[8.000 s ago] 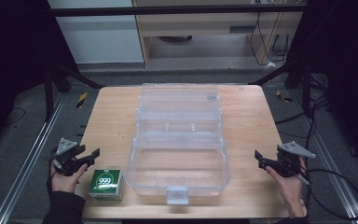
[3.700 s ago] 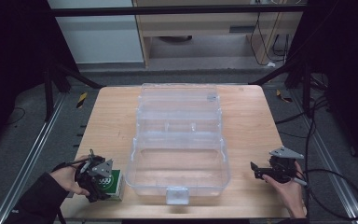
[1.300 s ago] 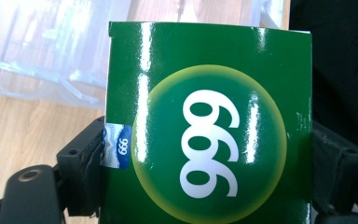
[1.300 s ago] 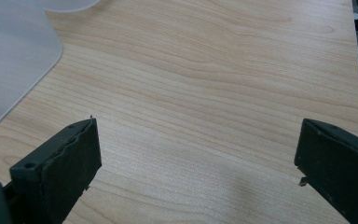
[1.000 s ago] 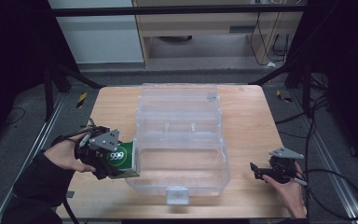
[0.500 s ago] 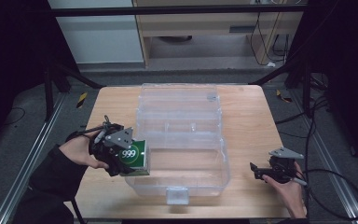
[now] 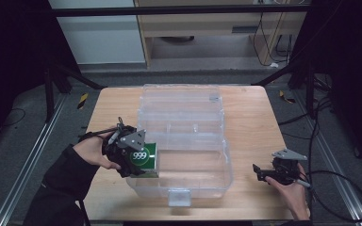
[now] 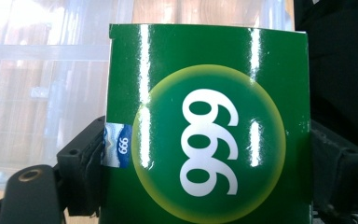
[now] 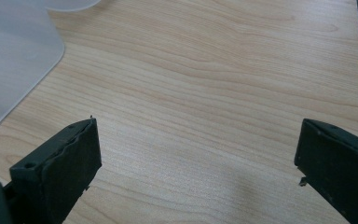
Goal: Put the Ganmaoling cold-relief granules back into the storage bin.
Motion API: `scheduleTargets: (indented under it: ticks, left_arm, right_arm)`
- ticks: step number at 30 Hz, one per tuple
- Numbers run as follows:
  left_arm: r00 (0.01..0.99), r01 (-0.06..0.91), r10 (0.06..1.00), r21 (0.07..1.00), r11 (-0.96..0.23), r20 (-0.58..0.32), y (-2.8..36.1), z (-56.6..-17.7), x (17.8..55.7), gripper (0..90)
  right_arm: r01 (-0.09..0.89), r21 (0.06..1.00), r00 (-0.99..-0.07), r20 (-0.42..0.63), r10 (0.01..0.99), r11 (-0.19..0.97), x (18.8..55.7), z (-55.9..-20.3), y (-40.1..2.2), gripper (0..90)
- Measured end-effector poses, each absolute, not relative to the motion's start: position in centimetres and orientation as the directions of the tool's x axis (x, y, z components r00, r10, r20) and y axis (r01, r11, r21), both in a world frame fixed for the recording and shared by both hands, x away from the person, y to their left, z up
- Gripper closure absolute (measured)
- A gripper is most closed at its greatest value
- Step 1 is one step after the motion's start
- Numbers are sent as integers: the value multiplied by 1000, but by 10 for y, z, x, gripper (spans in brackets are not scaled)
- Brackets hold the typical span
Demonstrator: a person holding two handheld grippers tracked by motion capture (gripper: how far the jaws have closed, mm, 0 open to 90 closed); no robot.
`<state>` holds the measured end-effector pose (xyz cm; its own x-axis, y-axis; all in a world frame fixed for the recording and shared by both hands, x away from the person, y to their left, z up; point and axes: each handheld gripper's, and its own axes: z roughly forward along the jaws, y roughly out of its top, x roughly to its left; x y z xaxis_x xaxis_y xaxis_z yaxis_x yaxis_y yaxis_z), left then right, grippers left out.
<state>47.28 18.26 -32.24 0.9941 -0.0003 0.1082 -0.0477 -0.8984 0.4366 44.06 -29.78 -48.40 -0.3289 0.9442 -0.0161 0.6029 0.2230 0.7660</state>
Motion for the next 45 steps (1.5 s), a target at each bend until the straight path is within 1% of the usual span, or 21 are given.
scheduleTargets:
  ticks: [11,26,28,30,32,33,34,45]
  left_arm:
    - [995,-53,-12,422,-905,99,177,-338,477,149]
    - [998,-33,-5,400,-916,70,176,-364,479,149]
    - [998,-28,-3,398,-917,65,176,-367,479,149]
    - [998,4,26,392,-920,50,178,-371,477,149]
    - [998,-13,10,404,-915,55,178,-375,479,149]
    - [998,-1,22,393,-920,54,179,-375,478,149]
    - [998,-9,15,407,-914,54,178,-378,479,149]
    - [999,8,25,390,-921,39,176,-397,481,148]
  right_arm:
    - [604,764,-331,-20,943,228,441,-485,-297,8]
    - [608,760,-337,-14,941,229,441,-486,-296,8]
    - [606,760,-337,-23,941,235,442,-487,-296,8]
    - [606,760,-337,-24,941,236,442,-487,-296,8]
    - [607,759,-338,-23,941,236,442,-487,-296,8]
    - [607,759,-338,-23,941,236,442,-487,-296,8]
    - [608,758,-341,-22,940,238,442,-487,-296,8]
    - [608,756,-341,-26,940,241,442,-488,-296,8]
